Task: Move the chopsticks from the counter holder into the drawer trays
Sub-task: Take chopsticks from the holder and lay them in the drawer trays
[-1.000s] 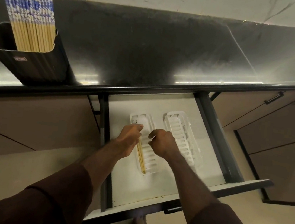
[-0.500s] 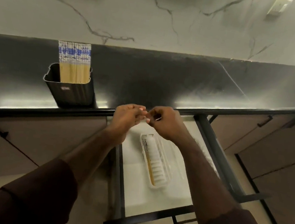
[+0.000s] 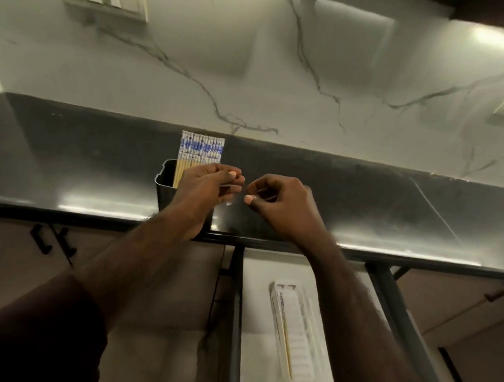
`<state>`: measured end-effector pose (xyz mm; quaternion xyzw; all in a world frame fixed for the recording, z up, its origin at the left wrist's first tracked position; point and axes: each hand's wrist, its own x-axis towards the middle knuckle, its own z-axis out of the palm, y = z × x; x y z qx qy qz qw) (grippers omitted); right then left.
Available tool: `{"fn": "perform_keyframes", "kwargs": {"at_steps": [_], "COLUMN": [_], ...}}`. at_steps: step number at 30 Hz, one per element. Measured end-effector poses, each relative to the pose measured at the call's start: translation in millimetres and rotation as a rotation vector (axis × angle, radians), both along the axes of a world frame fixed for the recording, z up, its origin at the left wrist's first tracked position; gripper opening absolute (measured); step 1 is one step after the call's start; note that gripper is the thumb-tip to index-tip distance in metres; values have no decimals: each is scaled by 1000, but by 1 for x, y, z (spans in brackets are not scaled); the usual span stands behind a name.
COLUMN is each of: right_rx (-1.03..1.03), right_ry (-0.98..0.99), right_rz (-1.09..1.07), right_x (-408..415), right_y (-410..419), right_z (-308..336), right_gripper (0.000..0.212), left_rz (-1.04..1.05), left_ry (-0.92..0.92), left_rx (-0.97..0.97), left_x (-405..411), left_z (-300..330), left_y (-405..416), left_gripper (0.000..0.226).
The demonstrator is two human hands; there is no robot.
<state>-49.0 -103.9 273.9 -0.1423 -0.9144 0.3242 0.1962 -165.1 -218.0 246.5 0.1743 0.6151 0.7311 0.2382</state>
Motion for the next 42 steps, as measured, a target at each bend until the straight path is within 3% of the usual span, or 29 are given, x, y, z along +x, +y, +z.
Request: {"fn": "perform_keyframes", "kwargs": {"at_steps": [18, 24, 28, 32, 38, 42], "right_rx": [-99, -136, -161, -206, -223, -240], "right_ry": [-59, -98, -119, -155, -216, -261], "right_rz": [-209, -261, -262, -250, -244, -253], "right_x": [-218, -247, -266, -283, -298, -303], "right_y": [-50, -33, -19, -6, 7, 8], "right_z": [-26, -46, -59, -68, -82, -89], "right_gripper": [19, 22, 23, 25, 30, 30], "left_rz": [-84, -24, 73, 10, -89, -112], "left_ry": [58, 84, 184, 153, 93, 64], "left_rx": [-76, -161, -261, -322, -282, -215], "left_x": [-238, -266, -283, -298, -309, -310], "left_z": [-7, -34, -49, -62, -84, -92], "left_y": [-26, 1, 18, 31, 46, 49], "left_gripper": [12, 11, 27, 38, 47, 41]}}
